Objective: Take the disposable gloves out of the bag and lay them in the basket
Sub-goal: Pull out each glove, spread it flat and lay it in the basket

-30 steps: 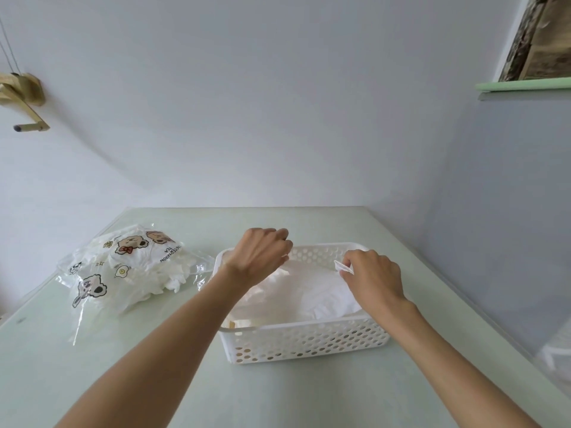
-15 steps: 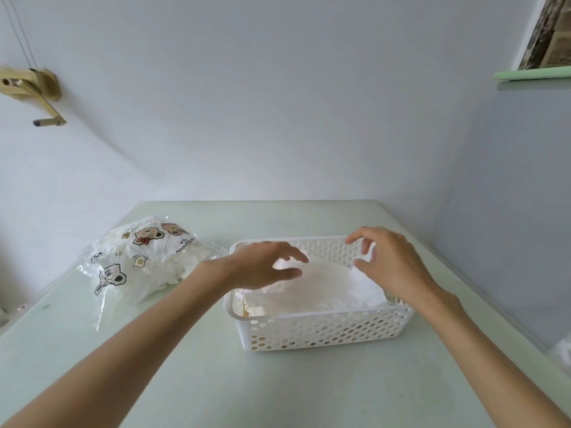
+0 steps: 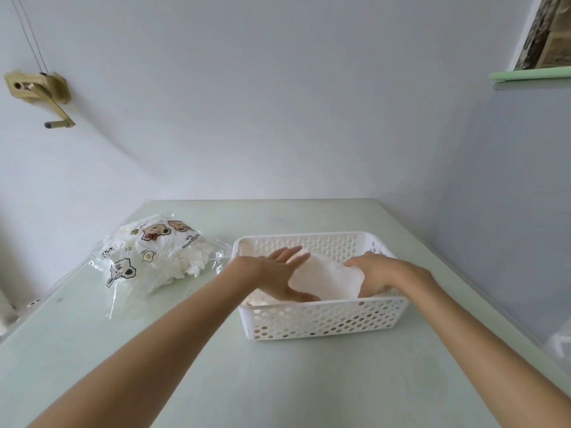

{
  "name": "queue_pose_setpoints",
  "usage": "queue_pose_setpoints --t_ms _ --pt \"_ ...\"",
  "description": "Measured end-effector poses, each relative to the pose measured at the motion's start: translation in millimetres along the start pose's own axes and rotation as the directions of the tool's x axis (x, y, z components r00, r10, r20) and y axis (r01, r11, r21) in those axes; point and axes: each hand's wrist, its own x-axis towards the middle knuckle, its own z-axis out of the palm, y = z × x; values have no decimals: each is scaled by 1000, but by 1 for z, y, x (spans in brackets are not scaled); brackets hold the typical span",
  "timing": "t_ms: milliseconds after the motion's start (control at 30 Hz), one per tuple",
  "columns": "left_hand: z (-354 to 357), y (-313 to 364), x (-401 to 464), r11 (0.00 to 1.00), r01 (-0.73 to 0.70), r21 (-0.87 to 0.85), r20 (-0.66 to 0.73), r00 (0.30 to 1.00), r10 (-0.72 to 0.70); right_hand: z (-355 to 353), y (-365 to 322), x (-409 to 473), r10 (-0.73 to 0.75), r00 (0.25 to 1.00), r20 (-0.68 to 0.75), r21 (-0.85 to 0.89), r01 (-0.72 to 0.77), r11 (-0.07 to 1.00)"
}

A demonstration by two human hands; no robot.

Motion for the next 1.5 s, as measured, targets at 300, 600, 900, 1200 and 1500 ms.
queue_pose_setpoints --t_ms 300,600,900,1200,1500 --pt "-8 -10 -46 994 95 50 56 994 -98 -2 1 -35 4 979 -205 144 27 989" --pt "-13 -47 -104 964 114 -241 -388 899 -204 -22 -40 -53 -61 911 -407 169 141 975" --pt "34 -146 -136 630 626 -459 -210 613 -762 -4 -179 -43 -400 757 -516 191 557 808" --pt "36 -171 -138 603 504 -619 -293 563 -772 31 -247 -23 -608 785 -118 -349 541 765" --pt "13 -161 -193 598 346 -723 60 894 -444 20 -216 -77 -586 808 -56 -77 582 810"
